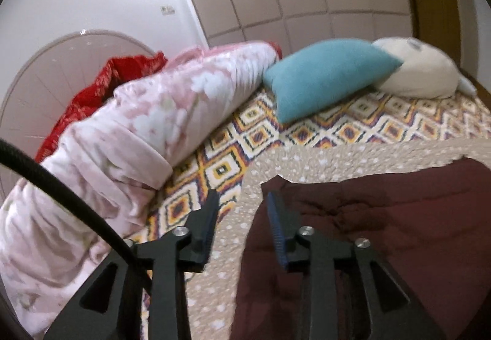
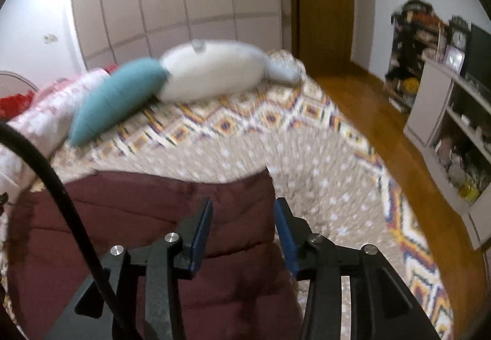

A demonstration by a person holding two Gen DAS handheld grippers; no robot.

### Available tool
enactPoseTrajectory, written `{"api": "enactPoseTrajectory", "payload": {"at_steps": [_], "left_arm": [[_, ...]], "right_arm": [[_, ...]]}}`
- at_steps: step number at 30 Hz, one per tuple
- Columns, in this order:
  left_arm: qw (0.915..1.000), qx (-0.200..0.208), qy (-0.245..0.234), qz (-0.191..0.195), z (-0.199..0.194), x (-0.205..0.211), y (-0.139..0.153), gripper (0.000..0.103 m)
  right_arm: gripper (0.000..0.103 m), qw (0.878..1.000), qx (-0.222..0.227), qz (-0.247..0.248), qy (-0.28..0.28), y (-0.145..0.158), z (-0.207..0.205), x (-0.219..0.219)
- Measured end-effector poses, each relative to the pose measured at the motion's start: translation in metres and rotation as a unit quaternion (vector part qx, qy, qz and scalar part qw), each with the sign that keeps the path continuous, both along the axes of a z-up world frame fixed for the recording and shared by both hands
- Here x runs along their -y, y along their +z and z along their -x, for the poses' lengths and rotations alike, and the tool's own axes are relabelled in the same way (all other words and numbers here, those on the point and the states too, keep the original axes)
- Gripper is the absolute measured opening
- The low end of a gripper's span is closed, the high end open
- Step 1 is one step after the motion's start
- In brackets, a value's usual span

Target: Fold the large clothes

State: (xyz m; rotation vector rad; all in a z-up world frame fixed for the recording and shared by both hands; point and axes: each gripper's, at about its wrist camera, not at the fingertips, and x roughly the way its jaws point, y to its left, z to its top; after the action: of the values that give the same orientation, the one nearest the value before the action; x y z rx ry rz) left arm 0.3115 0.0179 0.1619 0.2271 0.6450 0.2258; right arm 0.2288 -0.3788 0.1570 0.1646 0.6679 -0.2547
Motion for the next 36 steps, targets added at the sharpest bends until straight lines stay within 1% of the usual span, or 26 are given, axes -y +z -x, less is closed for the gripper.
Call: {"api": "enactPoseTrajectory", "payload": {"at_steps": [1,2,4,5,7,9,11,13,15,16,18,20,23,25,27,30,32,36], "left_arm": [[0.9999,0.01,-0.005,0.005,0.017,-0.003,0.007,0.046],[0.9998,0.015,-0.007,0.009,0.027,-0.005,0.01,0.051],[0.9993,0.02,-0.014,0.028,0.057,-0.011,0.011,0.052],[0.9991,0.018,-0.016,0.035,0.066,-0.014,0.008,0.053],[0.9982,0.006,-0.021,0.057,0.087,-0.019,-0.008,0.053],[0.9978,-0.009,-0.017,0.064,0.097,-0.023,-0.029,0.054],[0.9967,-0.039,-0.011,0.071,0.1,-0.028,-0.056,0.054],[0.9941,-0.074,0.0,0.079,0.094,-0.034,-0.087,0.054],[0.9943,-0.071,0.0,0.08,0.094,-0.036,-0.099,0.057],[0.9954,-0.063,-0.001,0.073,0.096,-0.035,-0.1,0.059],[0.9966,-0.059,-0.004,0.059,0.099,-0.03,-0.098,0.059],[0.9969,-0.058,-0.012,0.052,0.103,-0.025,-0.09,0.059],[0.9978,-0.046,-0.021,0.042,0.121,-0.017,-0.075,0.059],[0.9984,-0.032,-0.032,0.035,0.141,-0.01,-0.062,0.059],[0.9983,-0.025,-0.041,0.031,0.158,-0.007,-0.055,0.059],[0.9976,-0.019,-0.057,0.033,0.187,-0.001,-0.045,0.059],[0.9972,-0.016,-0.063,0.036,0.206,0.002,-0.041,0.06],[0.9966,-0.012,-0.074,0.034,0.243,0.007,-0.038,0.063]], "right_arm": [[0.045,1.0,0.004,-0.002,0.016,0.008,0.007,-0.011],[0.045,1.0,0.004,-0.008,0.03,0.013,0.009,-0.02],[0.045,0.996,-0.001,-0.038,0.077,0.018,0.018,-0.046],[0.045,0.994,-0.006,-0.049,0.095,0.015,0.021,-0.06],[0.045,0.991,-0.017,-0.06,0.119,0.005,0.023,-0.083],[0.045,0.988,-0.035,-0.069,0.132,-0.016,0.02,-0.105],[0.045,0.986,-0.061,-0.075,0.138,-0.044,0.011,-0.124],[0.045,0.986,-0.095,-0.054,0.129,-0.077,-0.001,-0.14],[0.045,0.986,-0.105,-0.051,0.116,-0.099,-0.009,-0.143],[0.045,0.987,-0.103,-0.053,0.113,-0.103,-0.011,-0.142],[0.046,0.987,-0.106,-0.057,0.108,-0.106,-0.015,-0.138],[0.047,0.986,-0.115,-0.062,0.107,-0.1,-0.016,-0.135],[0.047,0.989,-0.101,-0.041,0.102,-0.078,-0.002,-0.135],[0.047,0.99,-0.082,-0.038,0.108,-0.062,0.017,-0.133],[0.047,0.991,-0.068,-0.041,0.112,-0.05,0.041,-0.128],[0.047,0.991,-0.055,-0.044,0.111,-0.04,0.078,-0.114],[0.047,0.992,-0.054,-0.045,0.103,-0.04,0.104,-0.104],[0.048,0.994,-0.059,-0.053,0.078,-0.054,0.147,-0.08]]}}
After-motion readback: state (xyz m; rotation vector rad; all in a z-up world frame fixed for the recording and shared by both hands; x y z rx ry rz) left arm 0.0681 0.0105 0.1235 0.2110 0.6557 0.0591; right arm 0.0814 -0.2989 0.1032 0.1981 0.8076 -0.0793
